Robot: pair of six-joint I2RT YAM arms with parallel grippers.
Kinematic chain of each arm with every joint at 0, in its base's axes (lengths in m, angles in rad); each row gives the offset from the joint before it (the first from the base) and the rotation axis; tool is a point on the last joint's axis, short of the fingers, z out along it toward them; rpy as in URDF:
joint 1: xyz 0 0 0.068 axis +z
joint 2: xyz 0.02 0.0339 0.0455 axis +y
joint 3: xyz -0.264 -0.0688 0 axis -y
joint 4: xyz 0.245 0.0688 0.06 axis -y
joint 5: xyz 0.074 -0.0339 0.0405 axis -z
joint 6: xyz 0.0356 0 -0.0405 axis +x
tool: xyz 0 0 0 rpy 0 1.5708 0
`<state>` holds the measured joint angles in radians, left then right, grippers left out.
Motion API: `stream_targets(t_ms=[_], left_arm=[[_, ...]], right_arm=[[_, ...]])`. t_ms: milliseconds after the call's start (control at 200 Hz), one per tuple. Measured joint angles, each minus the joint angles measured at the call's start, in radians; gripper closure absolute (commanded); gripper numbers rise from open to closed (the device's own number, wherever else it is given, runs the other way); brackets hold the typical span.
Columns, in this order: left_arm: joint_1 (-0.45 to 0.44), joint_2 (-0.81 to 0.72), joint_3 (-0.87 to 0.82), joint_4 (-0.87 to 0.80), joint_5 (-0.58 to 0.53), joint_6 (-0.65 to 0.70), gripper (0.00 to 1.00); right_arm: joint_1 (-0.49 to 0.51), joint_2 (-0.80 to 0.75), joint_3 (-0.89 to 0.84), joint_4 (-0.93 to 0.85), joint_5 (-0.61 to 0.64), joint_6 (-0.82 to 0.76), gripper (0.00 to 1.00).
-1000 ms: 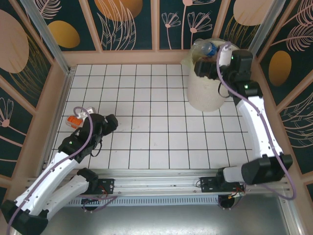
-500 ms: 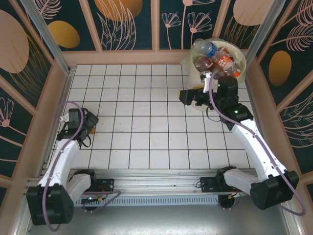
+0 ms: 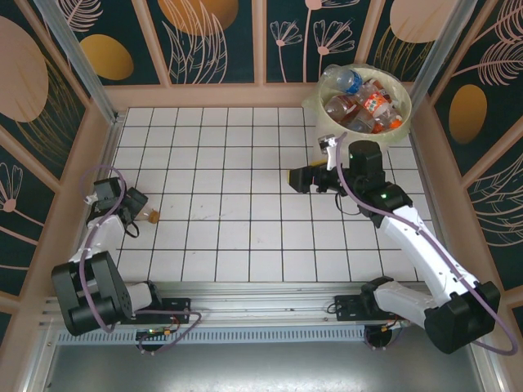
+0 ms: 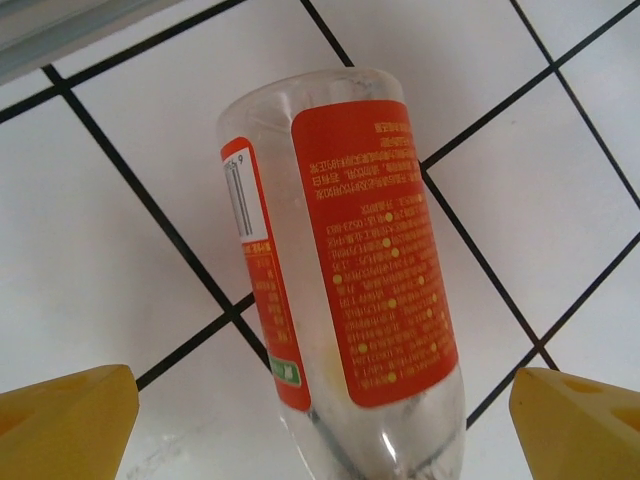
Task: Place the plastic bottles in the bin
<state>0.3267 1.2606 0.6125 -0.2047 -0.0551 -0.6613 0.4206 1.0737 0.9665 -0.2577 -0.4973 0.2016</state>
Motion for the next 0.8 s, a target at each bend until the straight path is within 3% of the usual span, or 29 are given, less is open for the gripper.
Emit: stream_targets(t_ms=[255, 575, 801], left_arm=[[0.042, 0.103, 0.015, 0.076, 0.077, 0.014, 0.23], [0.042, 0.134, 0.018, 0.157, 0.126, 0.014, 0.23], [0.042, 0.168, 0.018, 0.182, 0.152, 0.003, 0.37]], right_arm=[[0.005, -0.042, -0.019, -0.005, 0.018, 0.000, 0.02], [0.005, -0.094, -0.051, -0.026, 0.032, 0.000, 0.02], [0.005, -0.114, -0.060, -0.039, 0.044, 0.008, 0.02]])
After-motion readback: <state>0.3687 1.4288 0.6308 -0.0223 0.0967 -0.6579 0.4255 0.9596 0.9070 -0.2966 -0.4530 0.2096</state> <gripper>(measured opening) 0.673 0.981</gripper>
